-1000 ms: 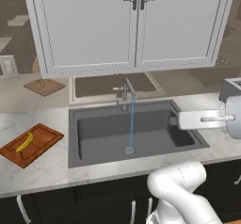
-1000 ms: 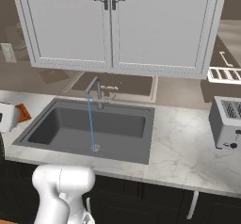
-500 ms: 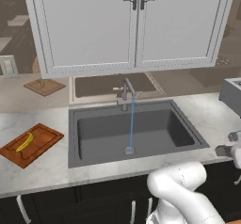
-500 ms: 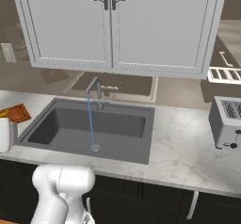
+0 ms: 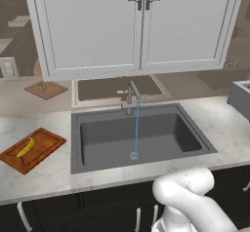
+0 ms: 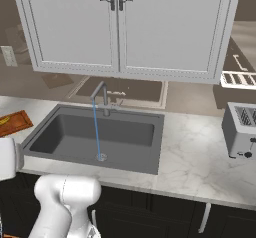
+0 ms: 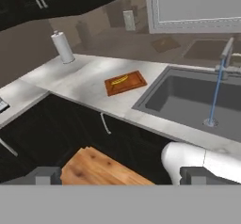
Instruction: Pick the banana from the sink and place it on the cutting board to airdry. Then turn off the sink faucet.
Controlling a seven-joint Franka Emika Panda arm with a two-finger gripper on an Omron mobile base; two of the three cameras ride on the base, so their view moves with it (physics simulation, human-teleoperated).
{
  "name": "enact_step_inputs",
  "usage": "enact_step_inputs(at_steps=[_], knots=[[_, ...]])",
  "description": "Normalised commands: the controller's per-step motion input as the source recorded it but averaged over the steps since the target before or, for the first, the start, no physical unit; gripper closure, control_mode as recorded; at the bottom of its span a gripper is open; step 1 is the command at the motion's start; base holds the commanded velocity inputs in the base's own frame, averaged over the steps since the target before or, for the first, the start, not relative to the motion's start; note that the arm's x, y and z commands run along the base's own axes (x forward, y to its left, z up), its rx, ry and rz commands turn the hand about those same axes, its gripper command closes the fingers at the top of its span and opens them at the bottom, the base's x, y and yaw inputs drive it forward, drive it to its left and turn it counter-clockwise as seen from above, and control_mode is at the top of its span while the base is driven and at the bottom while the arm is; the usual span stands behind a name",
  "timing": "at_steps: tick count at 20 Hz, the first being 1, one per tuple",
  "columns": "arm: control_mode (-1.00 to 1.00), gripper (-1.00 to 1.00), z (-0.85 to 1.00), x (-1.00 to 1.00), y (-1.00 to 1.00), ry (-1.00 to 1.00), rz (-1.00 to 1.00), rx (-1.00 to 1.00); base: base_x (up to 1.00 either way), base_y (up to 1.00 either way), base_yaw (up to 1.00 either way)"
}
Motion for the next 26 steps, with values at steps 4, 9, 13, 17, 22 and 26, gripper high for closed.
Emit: enact_step_inputs(at_steps=[4,9,13,17,22,26], knots=[[-1.00,-1.00,0.00,-0.04,-0.29,0.09,-0.10,-0.01,0.00,0.00,0.00],[-1.00,-1.00,0.00,-0.13,-0.49,0.03,-0.11,-0.03,0.00,0.00,0.00],[-1.00,-1.00,0.00,-0.08,-0.37,0.00,-0.09,-0.01,0.00,0.00,0.00],[-1.00,-1.00,0.00,0.00,-0.25,-0.02,-0.02,-0.03,0.00,0.00,0.00],[-1.00,-1.00,0.02,0.02,-0.10,-0.09,0.00,0.00,0.00,0.00,0.00],[-1.00,-1.00,0.05,0.13,-0.05,-0.07,0.00,0.00,0.00,0.00,0.00]])
